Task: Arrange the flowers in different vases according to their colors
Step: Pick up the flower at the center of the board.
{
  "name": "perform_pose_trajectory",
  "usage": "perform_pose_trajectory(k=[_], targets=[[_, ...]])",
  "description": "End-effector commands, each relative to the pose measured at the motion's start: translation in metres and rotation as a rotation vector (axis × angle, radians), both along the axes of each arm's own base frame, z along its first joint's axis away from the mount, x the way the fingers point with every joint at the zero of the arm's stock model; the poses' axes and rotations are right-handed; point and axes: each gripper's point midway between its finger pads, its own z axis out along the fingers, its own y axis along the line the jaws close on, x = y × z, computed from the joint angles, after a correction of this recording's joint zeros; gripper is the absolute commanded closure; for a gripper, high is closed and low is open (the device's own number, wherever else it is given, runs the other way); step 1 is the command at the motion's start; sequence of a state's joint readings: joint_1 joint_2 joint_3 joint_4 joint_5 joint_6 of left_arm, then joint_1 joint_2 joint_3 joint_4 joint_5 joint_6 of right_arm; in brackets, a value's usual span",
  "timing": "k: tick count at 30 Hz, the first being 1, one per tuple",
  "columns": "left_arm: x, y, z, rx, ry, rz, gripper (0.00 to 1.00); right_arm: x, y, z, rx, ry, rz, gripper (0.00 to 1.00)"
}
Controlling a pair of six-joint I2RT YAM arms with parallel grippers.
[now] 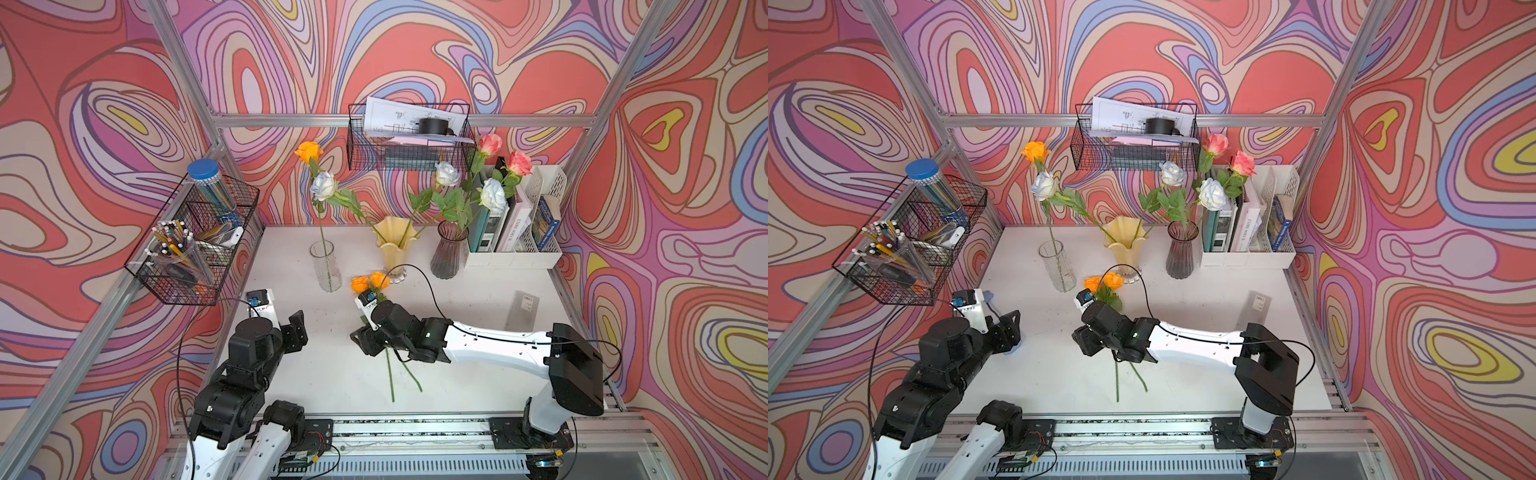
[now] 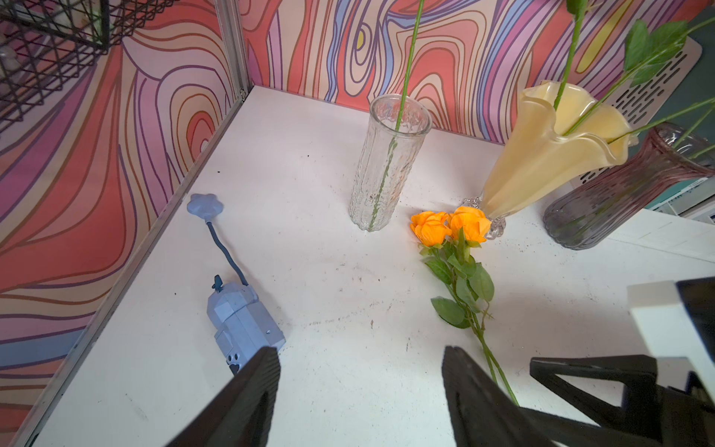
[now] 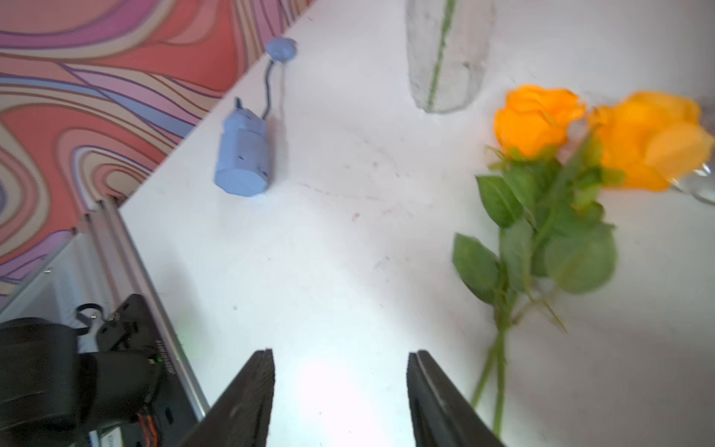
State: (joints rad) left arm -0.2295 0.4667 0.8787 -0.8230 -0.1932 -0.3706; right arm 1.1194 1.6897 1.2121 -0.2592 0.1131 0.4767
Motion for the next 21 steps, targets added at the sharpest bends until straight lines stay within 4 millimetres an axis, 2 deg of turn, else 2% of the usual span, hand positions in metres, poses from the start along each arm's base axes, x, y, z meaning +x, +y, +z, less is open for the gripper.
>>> perform_pose_trajectory(k=[1, 5, 6, 9, 12, 18, 21], targets=[[0.001, 0.0, -0.001, -0.005, -0.003, 0.002, 0.28, 0.001, -0.036, -0.022, -0.133, 0.131, -0.199, 0.48], [0.001, 0.0, 0.0, -0.006, -0.004, 0.0, 0.28, -0.001, -0.048, -0.038, -0.231, 0.202, -0.267, 0.49], [0.001, -0.001, -0.001, -0.006, -0.003, -0.002, 0.28, -0.001, -0.05, -0.05, -0.261, 0.233, -0.281, 0.49], [0.001, -0.001, -0.001, -0.006, -0.003, -0.003, 0.28, -0.001, -0.055, -0.069, -0.282, 0.294, -0.303, 0.52], [0.0, 0.0, -0.001, -0.006, -0.004, -0.001, 0.28, 0.003, -0.059, -0.08, -0.279, 0.329, -0.321, 0.56], [0.0, 0.0, 0.0, -0.006, -0.006, -0.001, 0.28, 0.005, -0.049, -0.096, -0.291, 0.358, -0.285, 0.67], [0.0, 0.0, 0.0, -0.006, -0.007, 0.001, 0.28, 0.006, -0.045, -0.102, -0.3, 0.367, -0.279, 0.67]])
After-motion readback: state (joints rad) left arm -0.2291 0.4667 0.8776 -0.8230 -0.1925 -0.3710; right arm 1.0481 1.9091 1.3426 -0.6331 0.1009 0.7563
